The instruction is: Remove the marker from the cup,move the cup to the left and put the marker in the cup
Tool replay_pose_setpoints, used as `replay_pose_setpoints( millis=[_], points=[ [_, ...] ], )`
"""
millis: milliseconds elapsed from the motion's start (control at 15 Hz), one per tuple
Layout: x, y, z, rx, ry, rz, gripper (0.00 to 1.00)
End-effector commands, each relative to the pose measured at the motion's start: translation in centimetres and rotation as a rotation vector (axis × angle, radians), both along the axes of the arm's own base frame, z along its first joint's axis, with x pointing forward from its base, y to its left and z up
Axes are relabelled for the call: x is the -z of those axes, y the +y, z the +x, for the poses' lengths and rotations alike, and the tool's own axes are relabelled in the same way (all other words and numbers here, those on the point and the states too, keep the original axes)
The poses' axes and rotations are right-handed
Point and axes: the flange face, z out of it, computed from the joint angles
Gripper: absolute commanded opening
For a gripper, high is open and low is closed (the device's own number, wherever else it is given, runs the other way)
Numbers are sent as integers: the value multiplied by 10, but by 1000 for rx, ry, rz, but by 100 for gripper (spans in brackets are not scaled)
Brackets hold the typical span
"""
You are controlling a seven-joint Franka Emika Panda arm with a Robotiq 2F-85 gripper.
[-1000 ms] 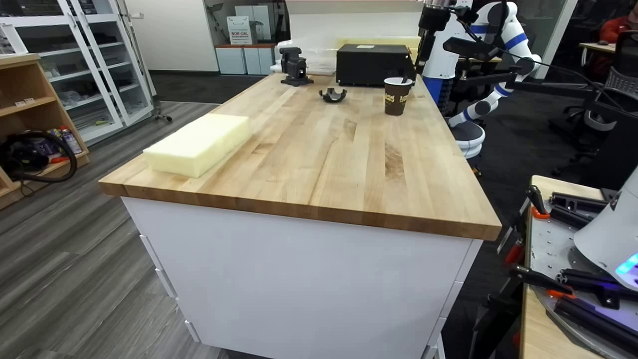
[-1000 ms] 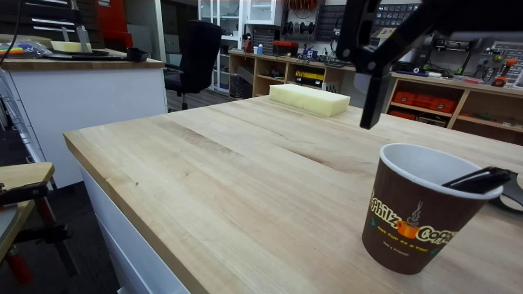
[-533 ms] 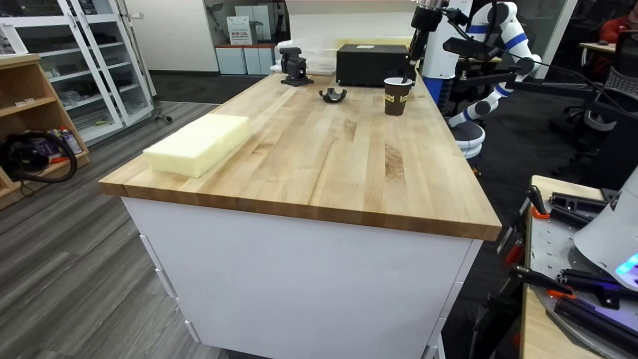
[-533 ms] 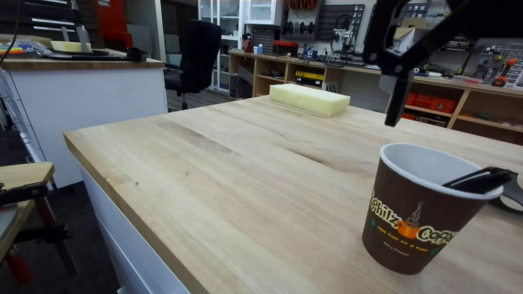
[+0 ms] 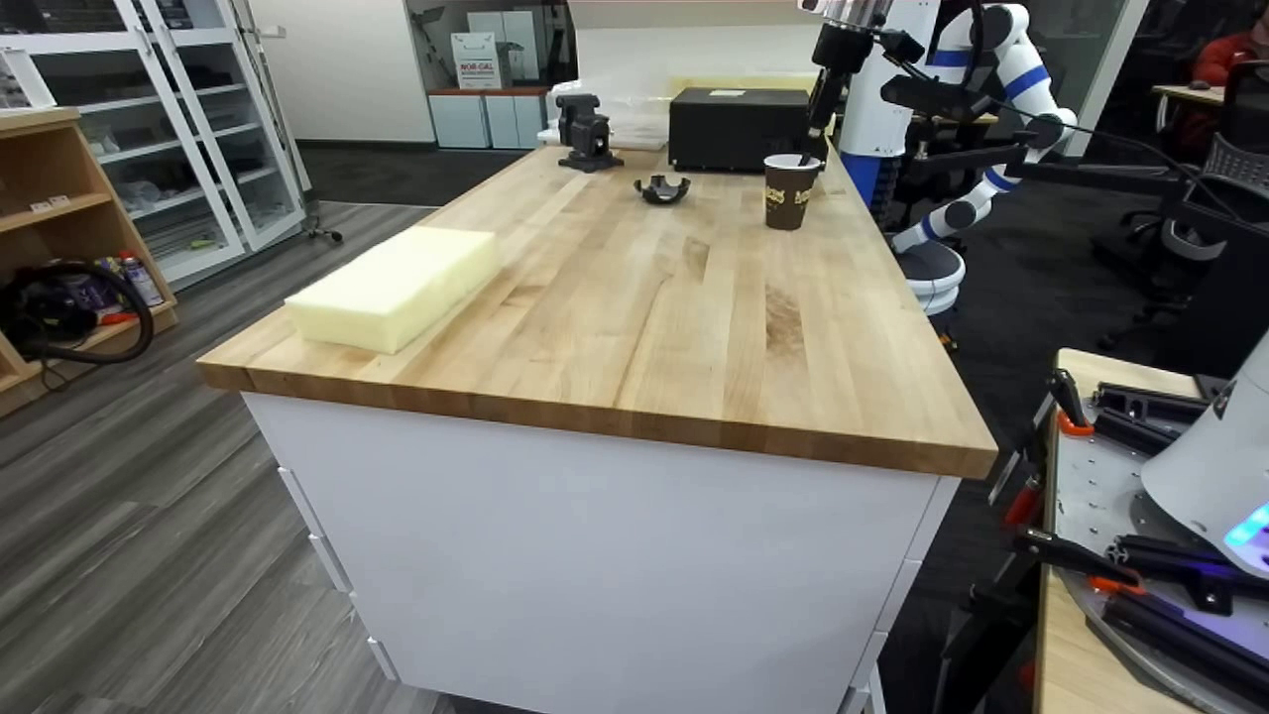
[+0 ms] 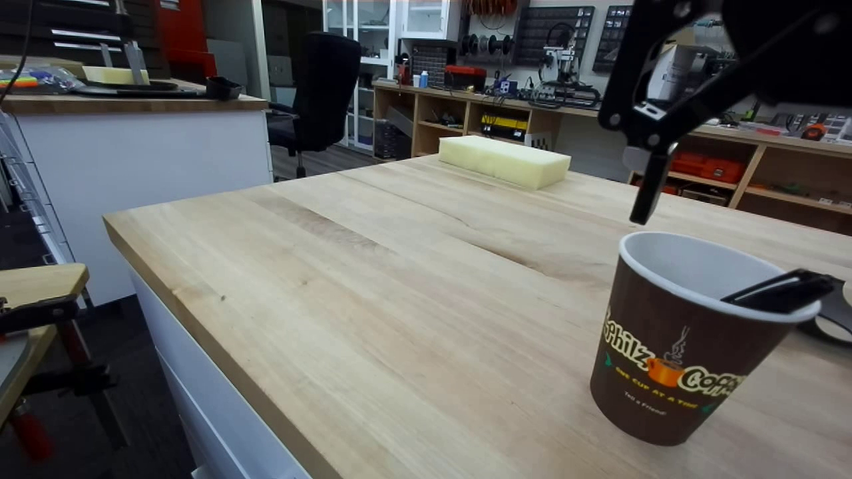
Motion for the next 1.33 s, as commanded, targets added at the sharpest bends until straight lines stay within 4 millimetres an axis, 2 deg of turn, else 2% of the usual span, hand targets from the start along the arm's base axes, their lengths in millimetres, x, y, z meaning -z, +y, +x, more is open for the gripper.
replay_pose_setpoints(
  millis=[0,67,400,467,533,600,667,867,1000,1267],
  points=[
    [2,-8,4,-9,-21,16,75],
    [2,-8,5,-9,-21,18,74],
    [2,-7,6,-13,-19,19,41],
    [2,-7,6,-14,-18,18,48],
    [2,-8,6,-12,-13,14,78],
    [2,-8,6,-10,-7,8,74],
    [3,-8,6,-6,1,5,75],
    [3,-9,7,-4,10,6,94],
    [4,-9,7,-6,21,10,100],
    [9,-10,8,-6,63,27,100]
  ],
)
